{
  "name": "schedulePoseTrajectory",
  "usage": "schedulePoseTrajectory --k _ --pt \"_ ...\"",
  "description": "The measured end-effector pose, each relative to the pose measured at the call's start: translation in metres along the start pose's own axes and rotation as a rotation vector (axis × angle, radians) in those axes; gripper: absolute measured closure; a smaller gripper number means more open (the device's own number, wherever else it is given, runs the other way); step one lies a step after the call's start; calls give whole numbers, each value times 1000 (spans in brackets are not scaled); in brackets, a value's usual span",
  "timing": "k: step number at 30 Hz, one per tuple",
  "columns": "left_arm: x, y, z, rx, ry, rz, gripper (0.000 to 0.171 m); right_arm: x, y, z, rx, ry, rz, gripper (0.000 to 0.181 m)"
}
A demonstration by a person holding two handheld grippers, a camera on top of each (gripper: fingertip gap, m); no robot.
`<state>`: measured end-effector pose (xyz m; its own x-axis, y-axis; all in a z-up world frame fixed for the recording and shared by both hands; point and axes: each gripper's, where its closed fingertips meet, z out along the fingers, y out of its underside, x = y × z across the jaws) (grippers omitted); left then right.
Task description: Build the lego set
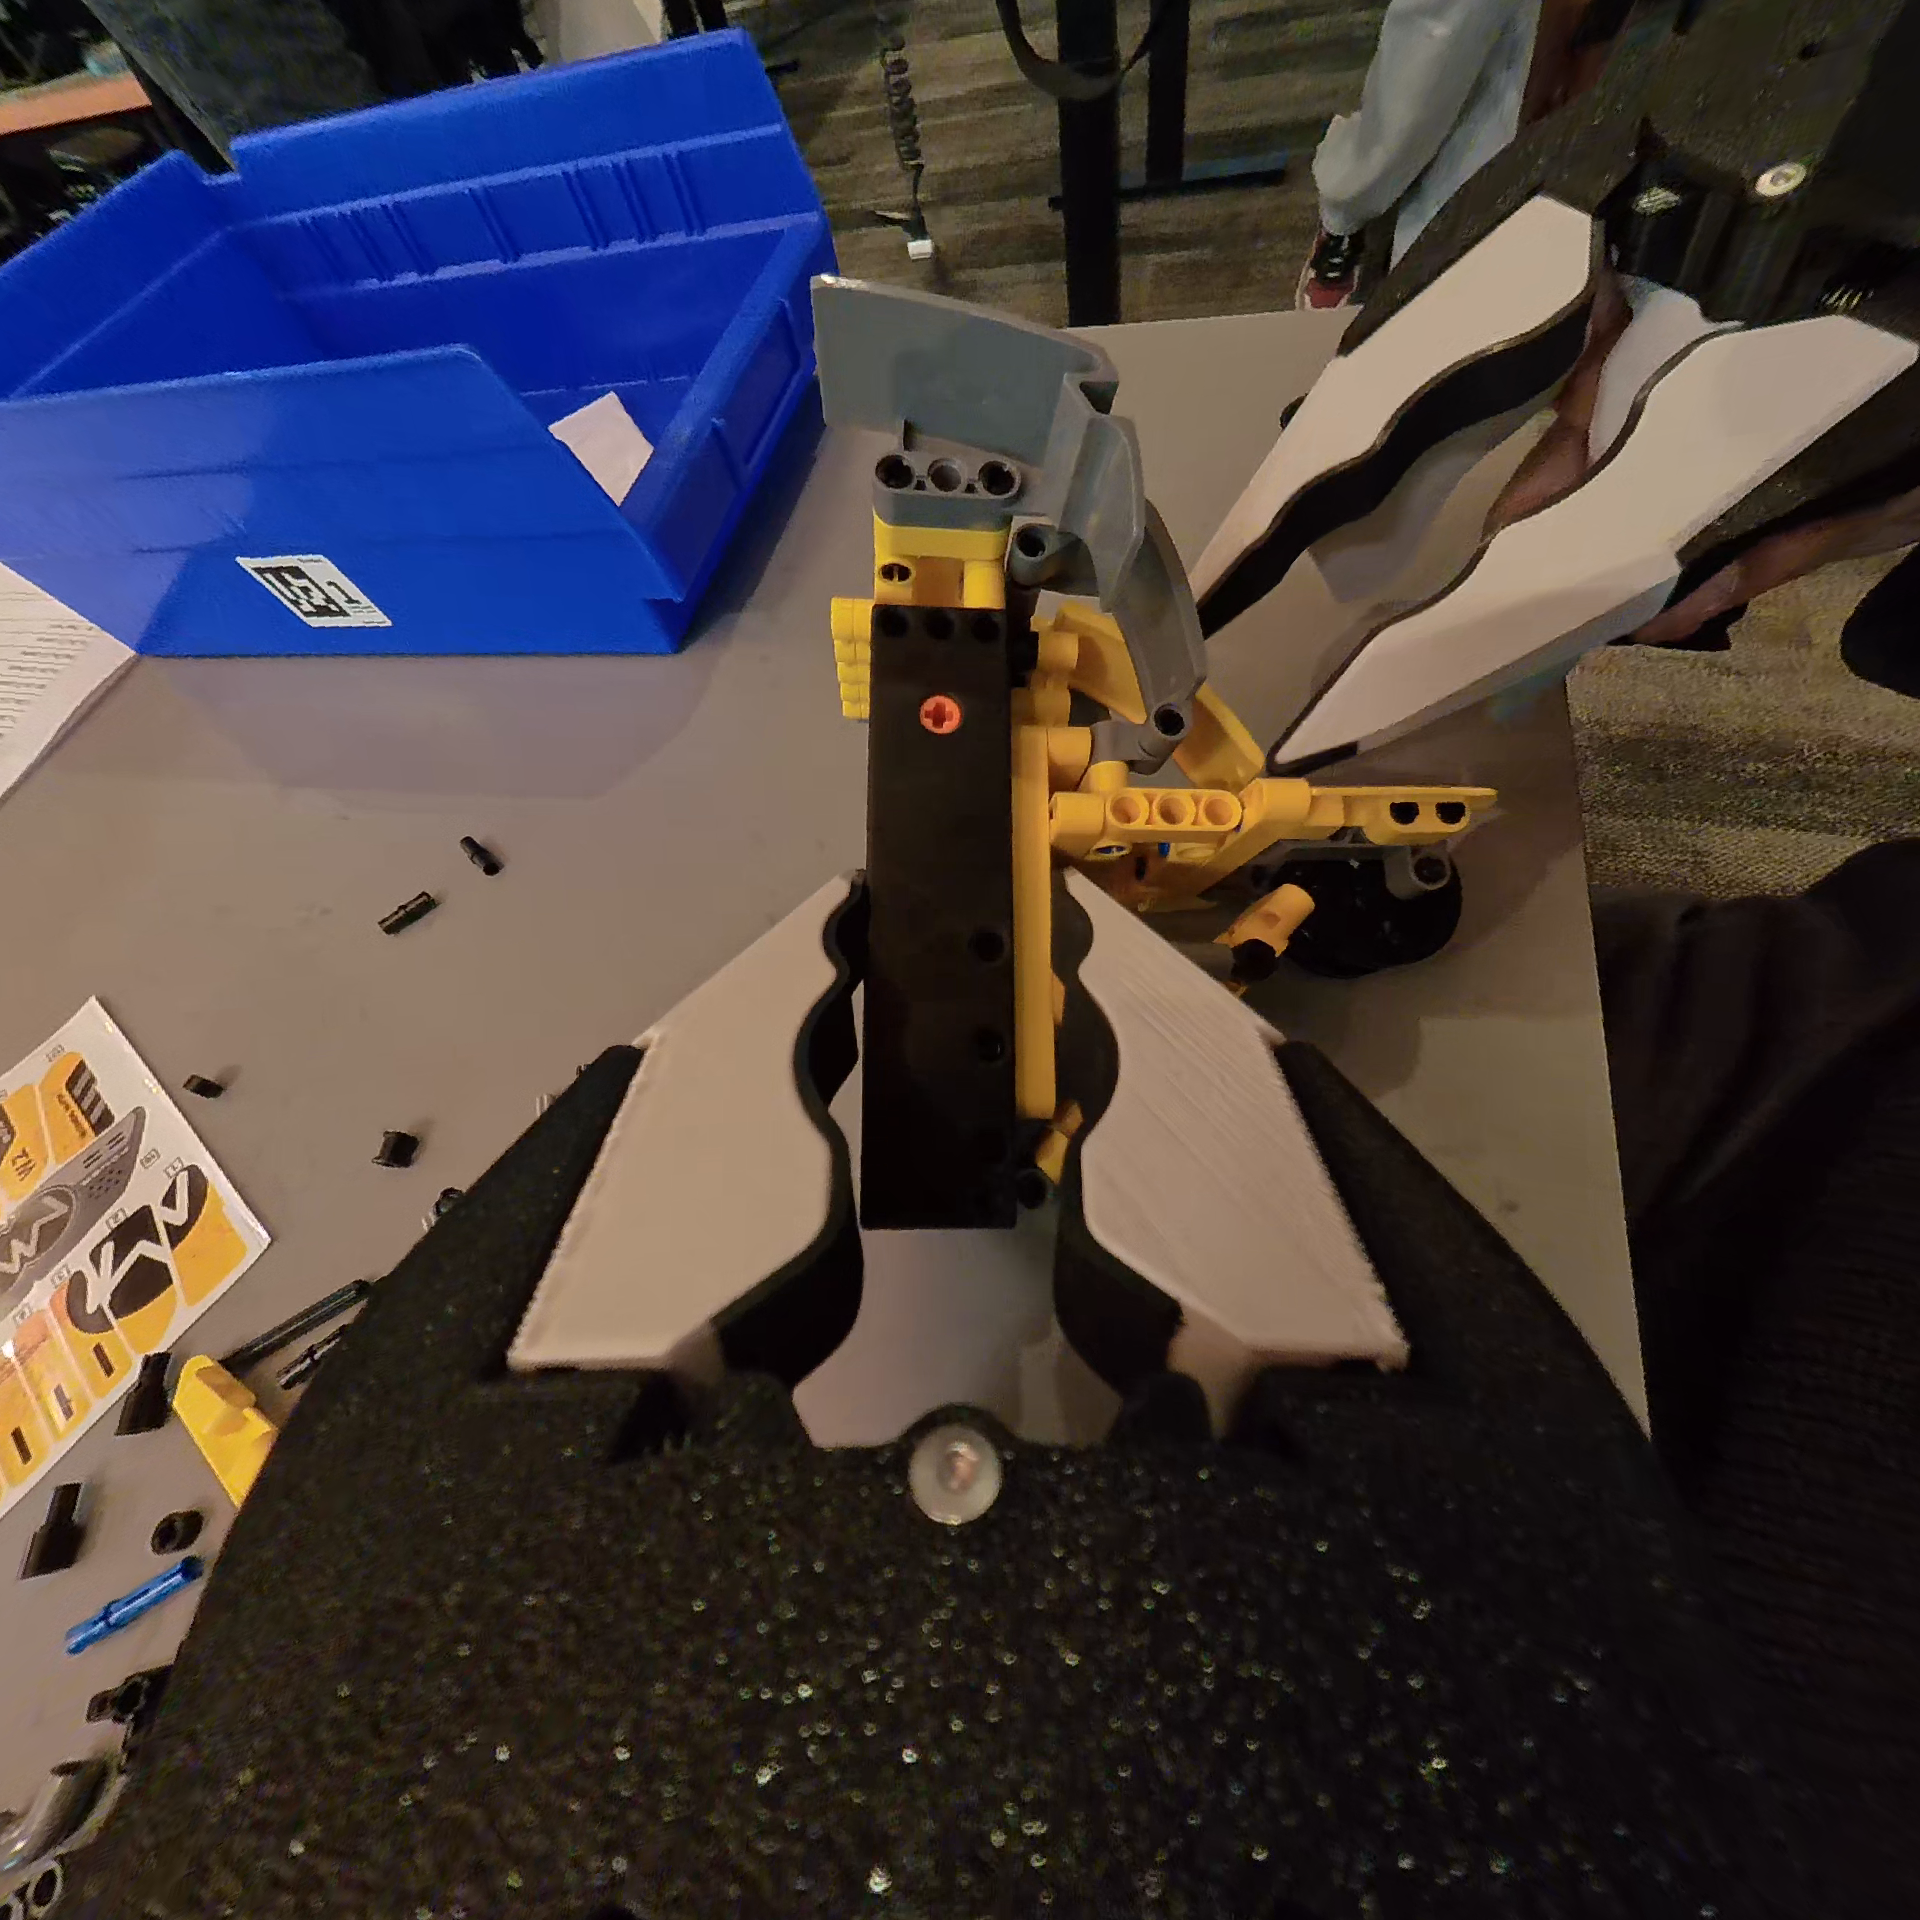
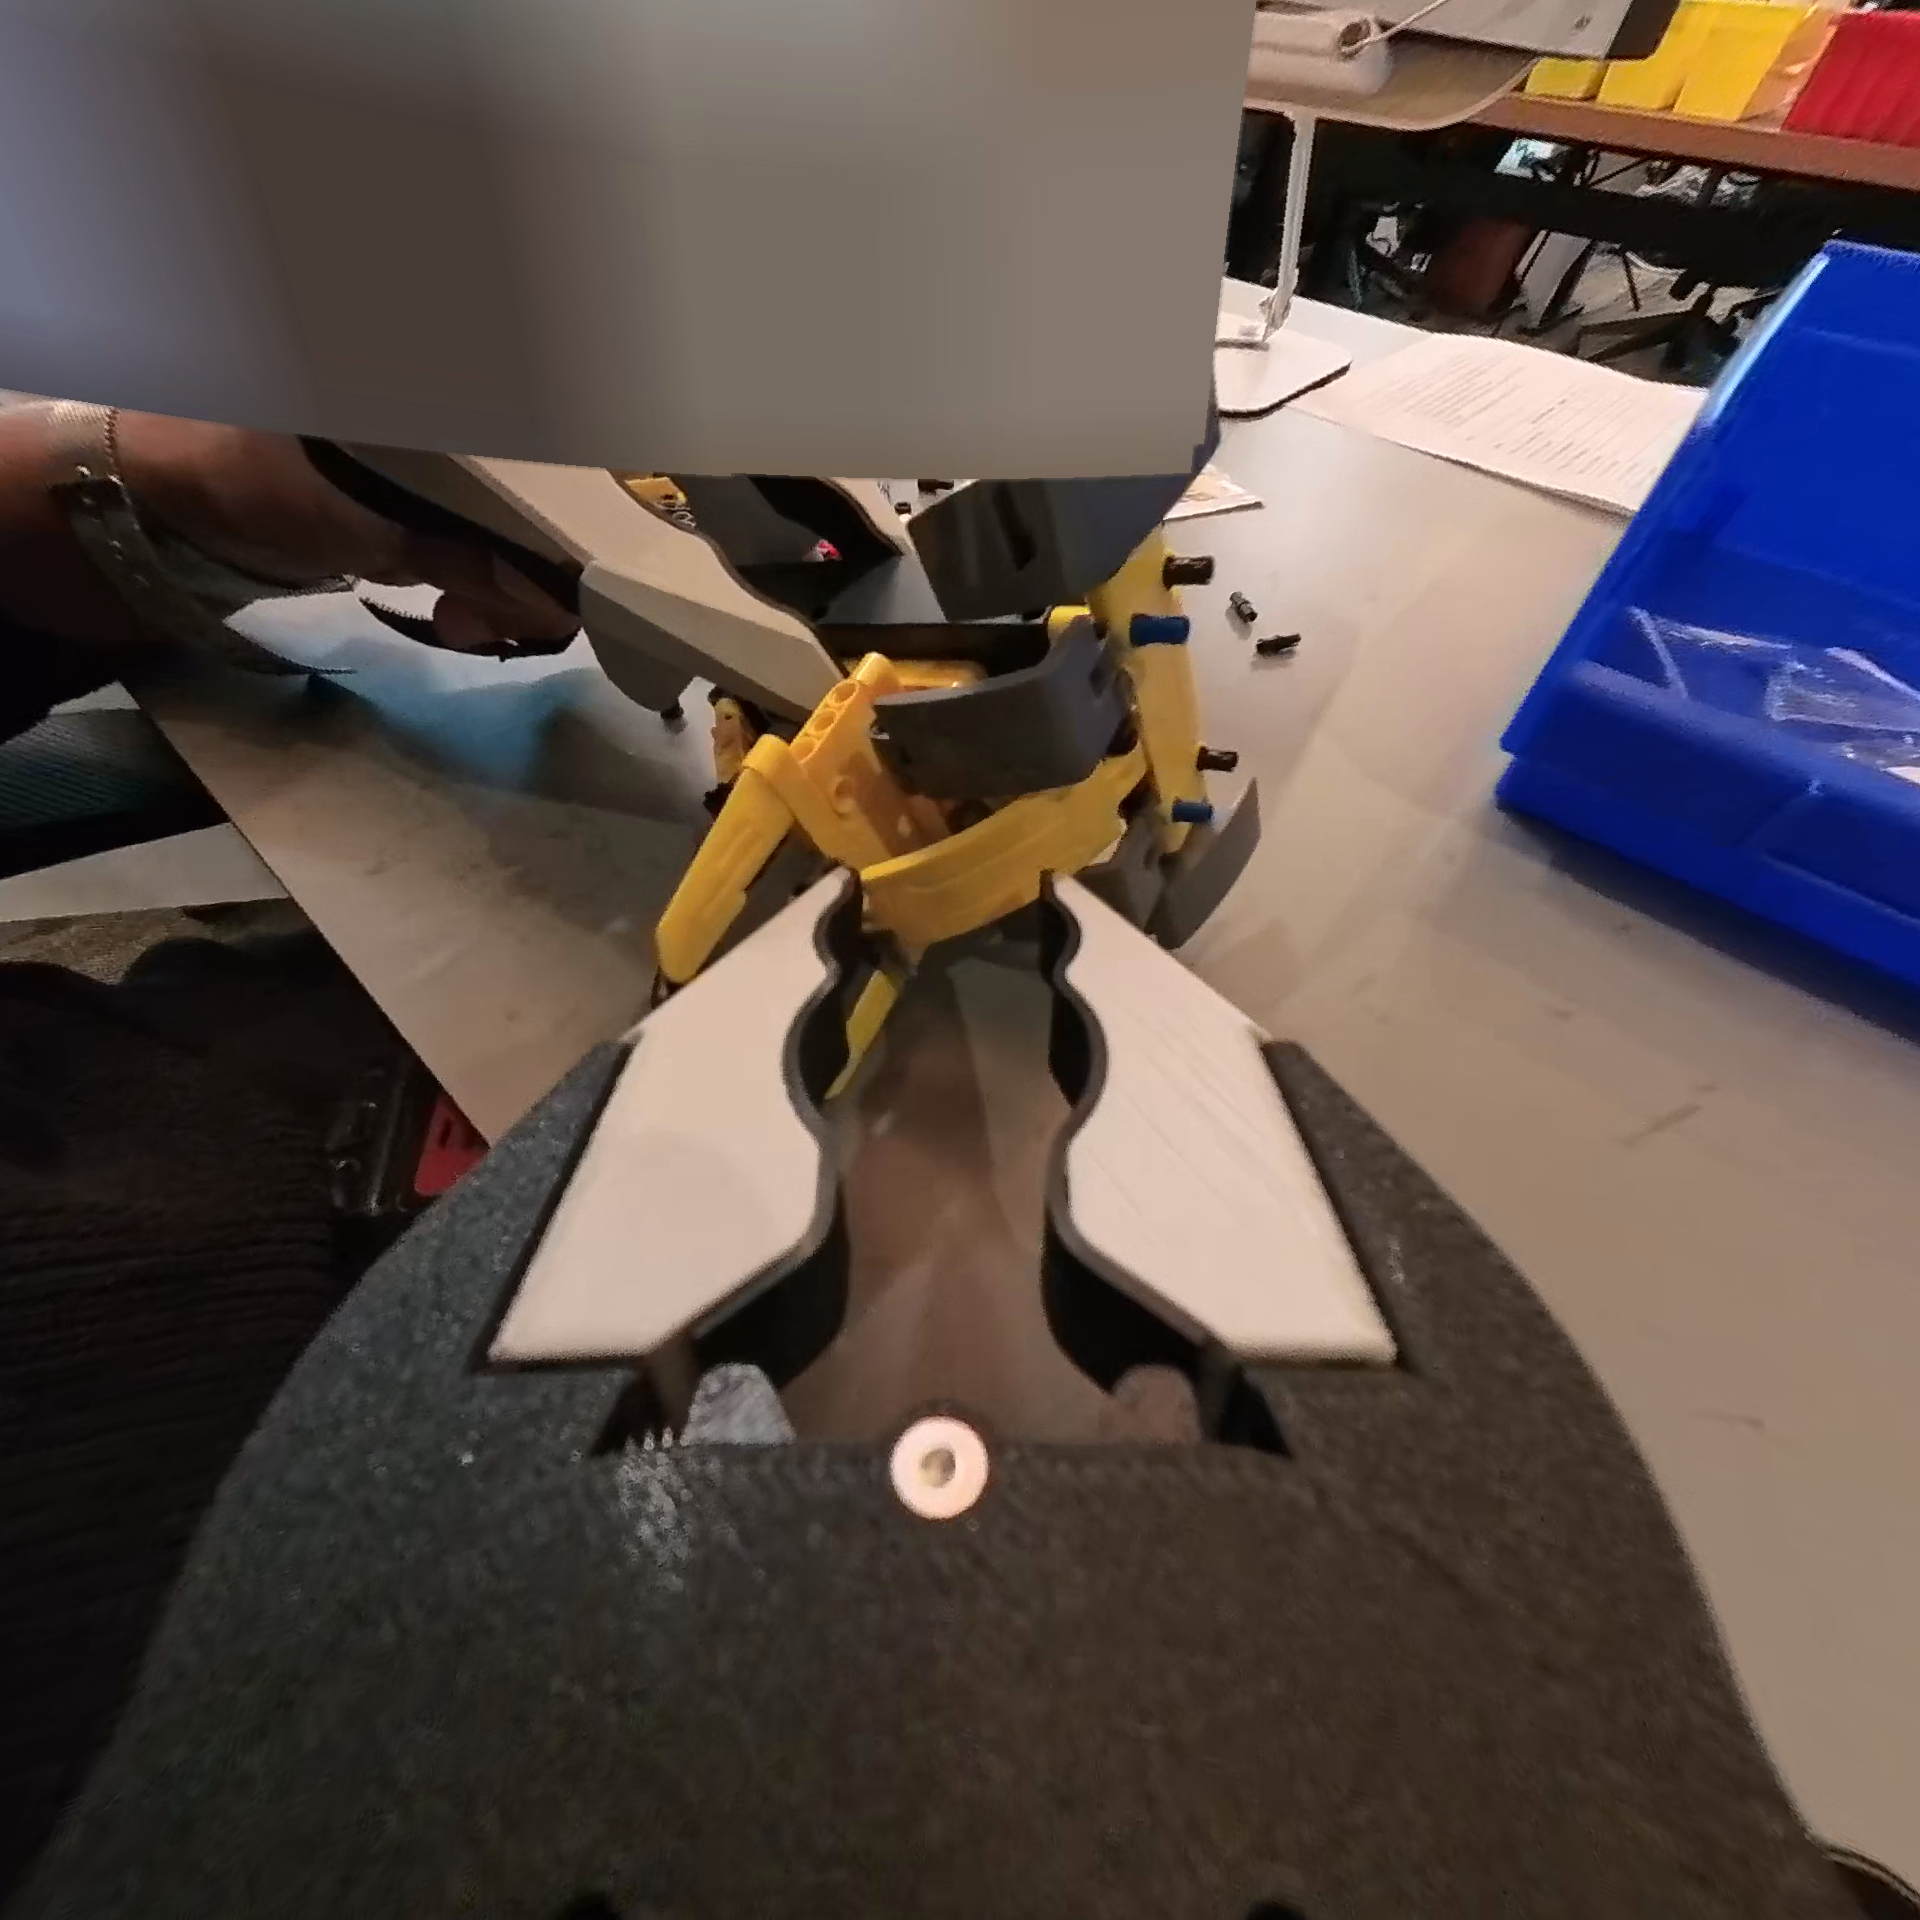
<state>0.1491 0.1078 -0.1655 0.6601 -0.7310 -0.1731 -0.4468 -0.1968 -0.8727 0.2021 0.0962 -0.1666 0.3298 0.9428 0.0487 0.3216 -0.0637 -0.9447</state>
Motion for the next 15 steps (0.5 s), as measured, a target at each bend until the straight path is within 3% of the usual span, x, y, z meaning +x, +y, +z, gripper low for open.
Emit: schedulePoseTrajectory --k 15 --pt "0 0 0 0 0 0 138 1 -2 -1 3 14 -15 148"
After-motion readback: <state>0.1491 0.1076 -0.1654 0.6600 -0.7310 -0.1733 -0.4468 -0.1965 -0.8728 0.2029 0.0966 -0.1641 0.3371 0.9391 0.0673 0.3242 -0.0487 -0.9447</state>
